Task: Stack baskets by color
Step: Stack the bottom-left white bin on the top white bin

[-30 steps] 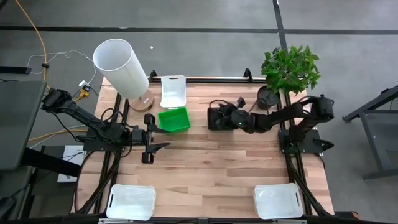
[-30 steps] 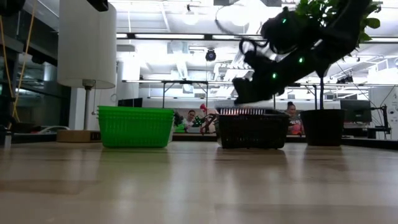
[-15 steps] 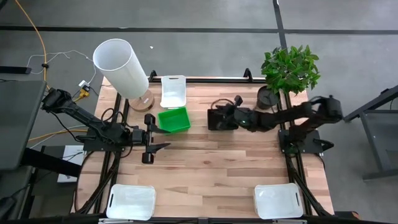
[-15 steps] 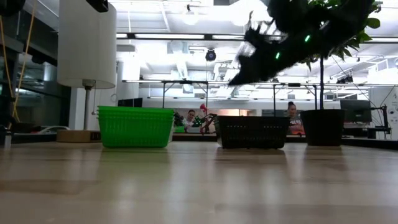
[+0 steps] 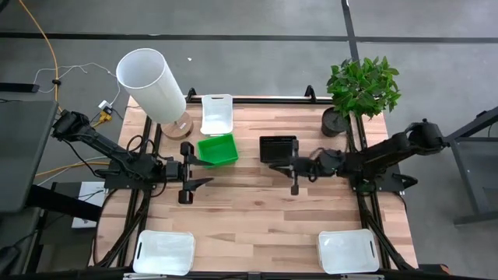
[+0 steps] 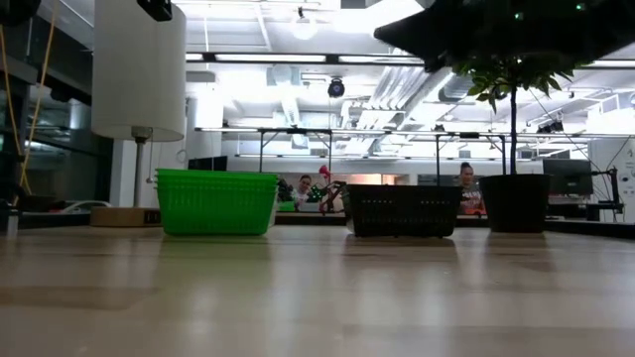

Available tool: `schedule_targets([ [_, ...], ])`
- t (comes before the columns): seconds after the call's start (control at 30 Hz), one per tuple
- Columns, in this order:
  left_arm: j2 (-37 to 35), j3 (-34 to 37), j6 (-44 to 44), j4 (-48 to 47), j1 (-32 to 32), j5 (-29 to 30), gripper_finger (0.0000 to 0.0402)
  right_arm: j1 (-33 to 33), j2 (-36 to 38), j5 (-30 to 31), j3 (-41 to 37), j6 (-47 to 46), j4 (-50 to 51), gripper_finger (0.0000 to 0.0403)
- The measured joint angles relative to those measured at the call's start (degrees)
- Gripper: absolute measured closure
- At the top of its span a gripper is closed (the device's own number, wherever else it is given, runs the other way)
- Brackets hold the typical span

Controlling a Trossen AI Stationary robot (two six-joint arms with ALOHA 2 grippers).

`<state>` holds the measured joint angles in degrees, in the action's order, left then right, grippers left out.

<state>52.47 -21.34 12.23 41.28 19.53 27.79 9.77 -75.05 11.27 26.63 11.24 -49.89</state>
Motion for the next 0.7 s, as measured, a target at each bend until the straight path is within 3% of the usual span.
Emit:
schedule_targets([
  [0.13,0.0,0.0,0.4,-0.1,0.0,0.0,0.0211,0.1,0.1,0.3,-1.9,-1.3,-8.1,0.0403],
  [0.7,0.0,0.0,1.9,-0.1,0.0,0.1,0.0211,0.0,0.1,0.6,-2.0,-3.5,-8.0,0.0403],
])
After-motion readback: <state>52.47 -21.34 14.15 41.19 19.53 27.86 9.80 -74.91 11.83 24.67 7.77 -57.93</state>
